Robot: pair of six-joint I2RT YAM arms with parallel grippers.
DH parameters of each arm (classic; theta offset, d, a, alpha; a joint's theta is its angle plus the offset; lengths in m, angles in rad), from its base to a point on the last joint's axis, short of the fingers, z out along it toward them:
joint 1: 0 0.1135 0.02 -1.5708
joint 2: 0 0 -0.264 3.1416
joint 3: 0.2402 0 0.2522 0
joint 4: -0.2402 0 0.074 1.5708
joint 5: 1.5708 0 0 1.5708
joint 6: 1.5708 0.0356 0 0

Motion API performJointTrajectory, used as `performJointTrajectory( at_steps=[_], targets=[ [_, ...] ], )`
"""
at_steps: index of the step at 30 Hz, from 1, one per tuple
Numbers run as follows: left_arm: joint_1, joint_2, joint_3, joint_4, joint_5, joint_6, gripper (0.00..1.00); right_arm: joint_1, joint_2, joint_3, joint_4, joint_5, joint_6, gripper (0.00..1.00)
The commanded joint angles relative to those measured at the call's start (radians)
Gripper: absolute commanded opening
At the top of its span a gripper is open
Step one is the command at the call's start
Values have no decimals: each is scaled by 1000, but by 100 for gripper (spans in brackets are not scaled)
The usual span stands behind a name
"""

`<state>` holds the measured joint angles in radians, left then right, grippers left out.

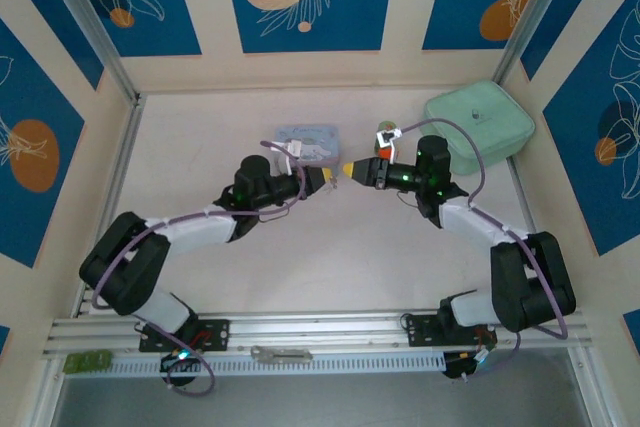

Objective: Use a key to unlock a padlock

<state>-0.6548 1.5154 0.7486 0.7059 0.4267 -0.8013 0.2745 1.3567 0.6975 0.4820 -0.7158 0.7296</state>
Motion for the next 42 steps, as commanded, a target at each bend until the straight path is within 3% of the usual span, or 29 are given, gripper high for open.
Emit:
performJointTrajectory(
  at_steps=[1,8,14,20,30,35,38,39,41,42],
  targets=[
    [6,-30,36,-104,65,76,0,20,25,13,-10,-82,-30,47],
    [9,15,28,58,133,-53,0,39,75,-3,124,-132,30,44],
    [15,16,8,120,106,-95,0,56,77,-18,131,-142,38,35],
    [16,28,-9,188,87,-143,0,65,100,-42,187,-139,72,34],
    [18,20,-31,201,52,-151,0,51,97,-41,175,-129,70,16],
    [20,28,-37,223,45,-168,0,51,105,-41,197,-122,86,0],
    [21,41,-43,260,37,-197,0,49,109,-40,201,-111,87,0],
    [20,41,-46,262,30,-202,9,47,108,-40,198,-105,84,0],
    [30,30,-54,223,3,-185,52,38,108,-39,182,-96,81,0],
    [38,16,-63,180,-19,-161,61,32,108,-38,163,-96,74,0]
  ],
)
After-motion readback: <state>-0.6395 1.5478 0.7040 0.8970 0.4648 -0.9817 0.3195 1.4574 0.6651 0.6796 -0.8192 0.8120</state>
